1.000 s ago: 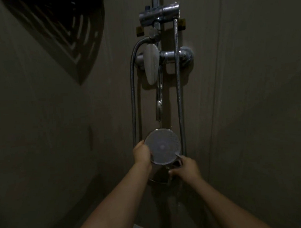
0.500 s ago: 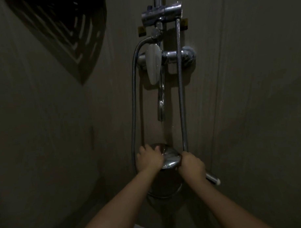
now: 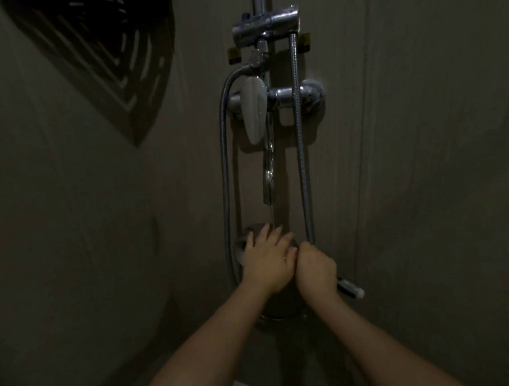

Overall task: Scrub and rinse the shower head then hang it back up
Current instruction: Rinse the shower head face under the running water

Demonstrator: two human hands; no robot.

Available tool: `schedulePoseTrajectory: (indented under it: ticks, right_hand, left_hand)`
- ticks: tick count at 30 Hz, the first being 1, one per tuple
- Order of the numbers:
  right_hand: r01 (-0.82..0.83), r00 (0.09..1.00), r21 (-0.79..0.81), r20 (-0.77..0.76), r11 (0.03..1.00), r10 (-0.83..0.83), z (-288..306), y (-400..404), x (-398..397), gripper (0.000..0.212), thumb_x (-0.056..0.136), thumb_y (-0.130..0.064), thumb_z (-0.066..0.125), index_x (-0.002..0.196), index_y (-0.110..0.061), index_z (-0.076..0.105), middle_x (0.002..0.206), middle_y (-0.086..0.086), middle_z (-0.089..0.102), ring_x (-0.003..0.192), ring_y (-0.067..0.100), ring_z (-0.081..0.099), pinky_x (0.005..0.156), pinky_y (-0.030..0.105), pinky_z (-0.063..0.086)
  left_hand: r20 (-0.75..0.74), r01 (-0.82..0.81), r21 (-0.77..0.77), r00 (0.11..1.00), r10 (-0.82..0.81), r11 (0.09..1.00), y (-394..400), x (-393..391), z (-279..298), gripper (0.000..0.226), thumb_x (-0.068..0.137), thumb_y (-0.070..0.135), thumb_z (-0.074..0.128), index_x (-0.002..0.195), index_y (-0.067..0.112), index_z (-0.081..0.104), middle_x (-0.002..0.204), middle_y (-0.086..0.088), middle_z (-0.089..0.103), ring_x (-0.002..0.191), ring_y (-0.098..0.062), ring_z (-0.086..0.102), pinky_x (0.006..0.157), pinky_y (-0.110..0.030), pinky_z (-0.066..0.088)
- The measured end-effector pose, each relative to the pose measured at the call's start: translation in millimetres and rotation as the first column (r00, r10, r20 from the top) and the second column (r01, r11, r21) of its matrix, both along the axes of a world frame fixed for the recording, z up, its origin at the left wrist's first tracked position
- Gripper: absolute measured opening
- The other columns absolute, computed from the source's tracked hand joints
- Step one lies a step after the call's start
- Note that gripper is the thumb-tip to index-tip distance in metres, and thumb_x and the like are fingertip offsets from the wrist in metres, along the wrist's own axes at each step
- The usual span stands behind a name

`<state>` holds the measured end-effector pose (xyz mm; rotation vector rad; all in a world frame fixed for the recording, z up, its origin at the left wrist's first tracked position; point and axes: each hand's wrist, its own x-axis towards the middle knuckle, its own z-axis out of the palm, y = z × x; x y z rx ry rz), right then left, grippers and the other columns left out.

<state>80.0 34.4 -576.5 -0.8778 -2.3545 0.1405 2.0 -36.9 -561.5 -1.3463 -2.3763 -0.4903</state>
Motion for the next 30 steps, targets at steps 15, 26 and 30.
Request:
schedulePoseTrajectory:
  ticks: [15,26,30]
  right_hand:
    - [-0.004,1.000,0.026,0.008,1.000,0.004,-3,4,5,0.013,0.094,-0.015,0.037,0.100,-0.015,0.049,0.103,0.004,0.065,0.093,0.022,0.062,0.079,0.034,0.045]
    - [-0.145,0.986,-0.227,0.045,0.963,0.159,-2,4,0,0.015,0.090,-0.018,0.048,0.093,-0.009,0.059,0.096,0.011,0.068,0.089,0.028,0.065,0.071,0.031,0.047]
    - [-0.436,0.895,-0.784,-0.325,0.442,0.306,4,-3,-14,0.025,0.087,-0.026,0.061,0.069,-0.008,0.059,0.052,0.005,0.062,0.041,0.015,0.058,0.043,0.021,0.044]
  left_hand:
    - [0.841,-0.600,0.397,0.540,-0.014,0.694,-14,-5,16,0.059,0.081,0.044,0.064,0.113,-0.004,0.060,0.119,-0.022,0.061,0.112,-0.034,0.058,0.094,-0.036,0.047]
    - [0.922,-0.688,0.387,0.304,-0.241,0.614,-49,-34,5,0.019,0.093,-0.005,0.038,0.092,-0.003,0.056,0.066,-0.019,0.051,0.052,-0.021,0.065,0.048,-0.026,0.050]
    - [0.849,-0.624,0.476,0.141,-0.510,0.620,-40,-21,-1,0.018,0.097,0.017,0.045,0.108,0.006,0.054,0.088,-0.015,0.062,0.068,-0.019,0.062,0.051,-0.020,0.049]
